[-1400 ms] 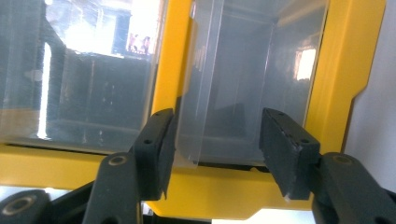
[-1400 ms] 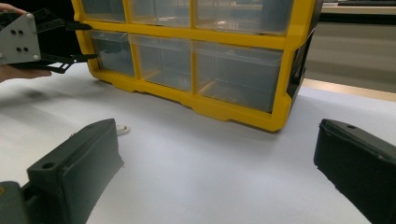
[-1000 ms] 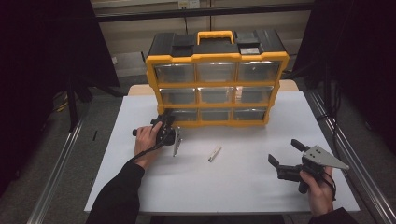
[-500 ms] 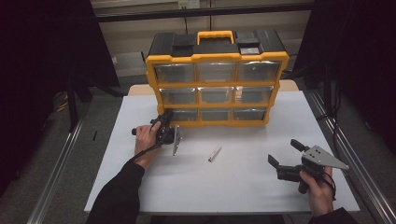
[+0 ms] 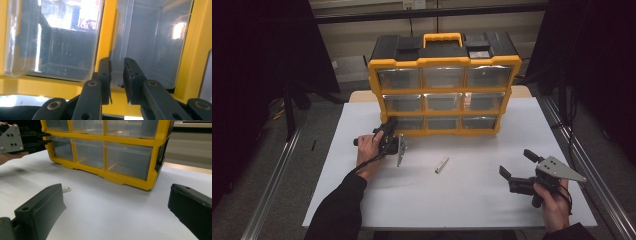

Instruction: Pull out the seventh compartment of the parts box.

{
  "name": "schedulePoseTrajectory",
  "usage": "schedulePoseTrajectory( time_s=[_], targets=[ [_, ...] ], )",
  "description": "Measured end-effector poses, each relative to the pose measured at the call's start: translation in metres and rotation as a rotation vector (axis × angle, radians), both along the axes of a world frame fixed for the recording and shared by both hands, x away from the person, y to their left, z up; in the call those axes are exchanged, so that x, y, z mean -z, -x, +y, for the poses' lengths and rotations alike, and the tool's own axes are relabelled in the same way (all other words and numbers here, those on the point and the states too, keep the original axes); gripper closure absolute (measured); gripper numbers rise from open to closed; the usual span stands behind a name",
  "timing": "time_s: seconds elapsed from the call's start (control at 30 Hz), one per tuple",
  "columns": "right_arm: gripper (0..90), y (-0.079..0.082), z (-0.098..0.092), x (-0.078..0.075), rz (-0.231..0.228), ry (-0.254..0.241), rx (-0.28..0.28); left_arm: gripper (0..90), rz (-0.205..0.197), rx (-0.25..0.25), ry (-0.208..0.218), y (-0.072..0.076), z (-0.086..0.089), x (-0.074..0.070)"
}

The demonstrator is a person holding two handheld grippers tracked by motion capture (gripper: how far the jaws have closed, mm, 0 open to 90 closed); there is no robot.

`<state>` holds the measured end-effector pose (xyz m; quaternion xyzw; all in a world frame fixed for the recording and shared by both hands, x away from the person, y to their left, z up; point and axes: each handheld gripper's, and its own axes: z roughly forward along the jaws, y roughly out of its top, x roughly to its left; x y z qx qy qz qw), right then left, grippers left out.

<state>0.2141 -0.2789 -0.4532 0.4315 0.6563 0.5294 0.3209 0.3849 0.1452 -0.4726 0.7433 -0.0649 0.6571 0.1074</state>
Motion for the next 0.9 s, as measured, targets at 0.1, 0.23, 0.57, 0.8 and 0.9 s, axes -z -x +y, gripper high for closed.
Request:
schedulePoseTrajectory(
  time_s=[0.1, 0.23, 0.57, 0.8, 0.9],
  targets=[
    [0.0, -0.0002, -0.0005, 0.0001, 0.0, 0.002, 0.0, 76.6, 0.0, 0.012, 0.0, 0.0005, 0.0005, -0.0015],
    [0.0, 0.0001, -0.0005, 0.0001, 0.0, 0.002, -0.001, 76.5, -0.004, 0.001, -0.01, 0.0022, 0.0001, -0.0023],
    [0.0, 0.0005, -0.0009, -0.0002, -0.002, 0.004, -0.001, 76.0, 0.009, 0.028, 0.055, 0.0028, -0.0004, 0.0002],
    [0.0, 0.0006, -0.0005, -0.0001, -0.001, 0.0, -0.001, 76.5, 0.009, 0.012, -0.02, 0.0046, -0.0004, -0.0027],
    [0.0, 0.0005, -0.0009, 0.0, -0.002, 0.004, -0.001, 76.6, -0.005, 0.008, -0.005, 0.006, 0.0001, -0.0016]
  ],
)
